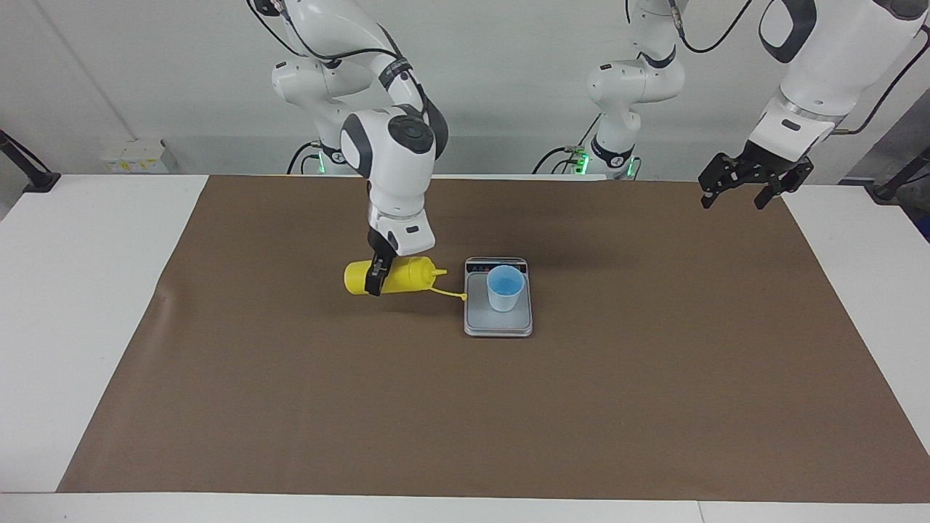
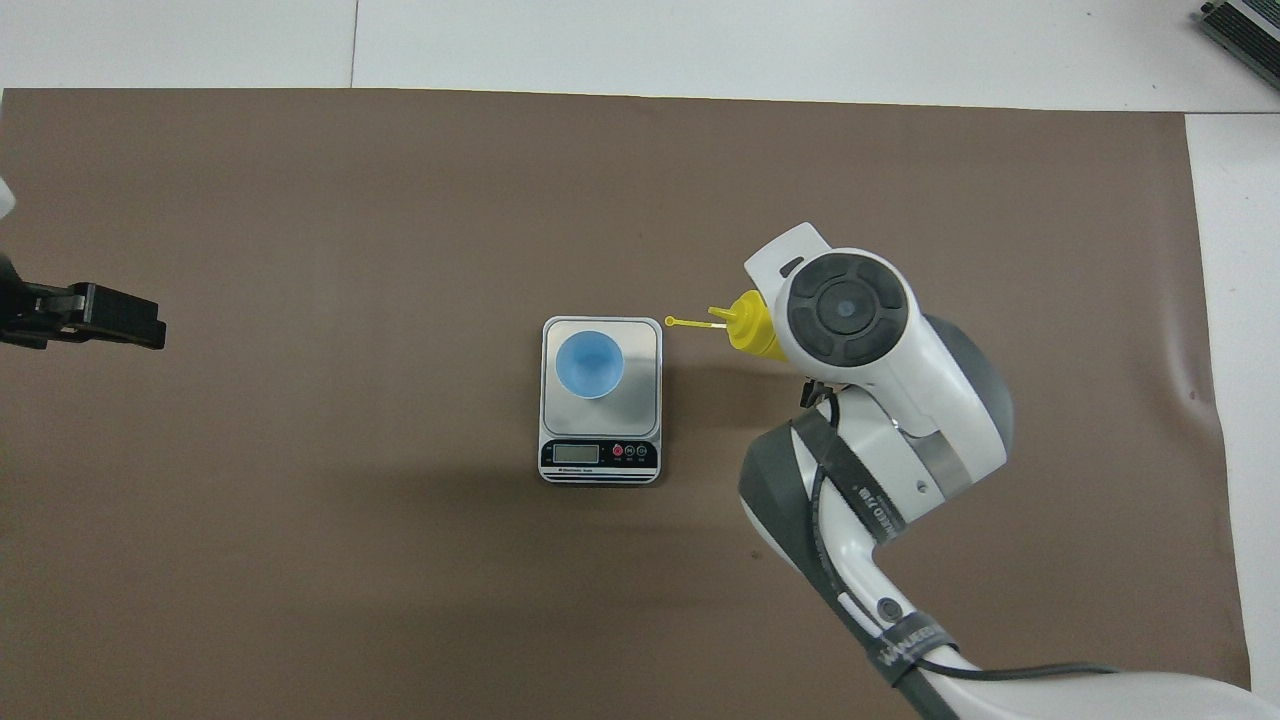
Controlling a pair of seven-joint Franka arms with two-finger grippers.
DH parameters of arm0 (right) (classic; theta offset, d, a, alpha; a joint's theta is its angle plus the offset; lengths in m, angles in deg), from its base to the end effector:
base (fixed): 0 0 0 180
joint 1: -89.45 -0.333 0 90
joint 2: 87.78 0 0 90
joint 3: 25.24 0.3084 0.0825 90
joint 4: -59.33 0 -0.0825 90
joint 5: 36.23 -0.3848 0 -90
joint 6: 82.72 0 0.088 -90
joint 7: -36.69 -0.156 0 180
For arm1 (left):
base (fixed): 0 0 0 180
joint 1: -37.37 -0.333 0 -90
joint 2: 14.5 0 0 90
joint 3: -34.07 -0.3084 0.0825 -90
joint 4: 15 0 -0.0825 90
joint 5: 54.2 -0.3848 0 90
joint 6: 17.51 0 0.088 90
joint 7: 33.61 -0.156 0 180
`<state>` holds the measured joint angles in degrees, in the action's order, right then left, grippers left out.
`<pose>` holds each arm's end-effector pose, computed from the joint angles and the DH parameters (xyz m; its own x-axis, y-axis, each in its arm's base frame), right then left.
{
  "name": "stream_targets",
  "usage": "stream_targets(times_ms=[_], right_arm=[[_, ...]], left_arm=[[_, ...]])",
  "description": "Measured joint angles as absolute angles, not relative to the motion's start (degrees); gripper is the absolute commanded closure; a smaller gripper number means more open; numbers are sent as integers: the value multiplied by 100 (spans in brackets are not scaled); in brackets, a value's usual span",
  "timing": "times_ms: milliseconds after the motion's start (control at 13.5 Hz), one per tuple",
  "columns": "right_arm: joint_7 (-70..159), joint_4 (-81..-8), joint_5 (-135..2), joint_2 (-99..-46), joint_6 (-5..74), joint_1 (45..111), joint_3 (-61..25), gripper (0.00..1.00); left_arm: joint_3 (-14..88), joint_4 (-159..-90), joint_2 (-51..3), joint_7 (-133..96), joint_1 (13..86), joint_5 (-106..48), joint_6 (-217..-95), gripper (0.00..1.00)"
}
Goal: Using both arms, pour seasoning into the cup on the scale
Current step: 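Turn the bottle upright and lower it with the right gripper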
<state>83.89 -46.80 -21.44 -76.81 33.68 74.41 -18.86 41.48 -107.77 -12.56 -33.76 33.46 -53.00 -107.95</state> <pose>0.5755 0.1961 0.3643 0.2623 0.9505 -0.1666 0.9618 -0.2436 0.1246 0.5437 -0.0375 0.5642 0.9980 -0.0634 -0.0070 -0.0633 -0.9979 0.0166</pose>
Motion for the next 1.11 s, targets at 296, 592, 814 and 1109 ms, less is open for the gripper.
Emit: stream_targets(times_ms=[296,592,814,1109], right_arm=[[9186,-4769,-3223,-7696,3564,7965,-1886,100],[10581,-5046,-4685,-7697,3955,8599,-1891,100],[11242,-5305,-5389,-7717,4293,8815,-1891,100],[12478,-6038,-6823,-7949,4787,9166,-1895,100]], left_arm=[[4148,-10777,-1256,-3376,3346,-5300,-10795,0],[4148,-10777,-1256,-3376,3346,-5300,-10795,0],[4148,-10777,-1256,-3376,3346,-5300,-10795,0],[4148,-10777,-1256,-3376,3346,-5300,-10795,0]])
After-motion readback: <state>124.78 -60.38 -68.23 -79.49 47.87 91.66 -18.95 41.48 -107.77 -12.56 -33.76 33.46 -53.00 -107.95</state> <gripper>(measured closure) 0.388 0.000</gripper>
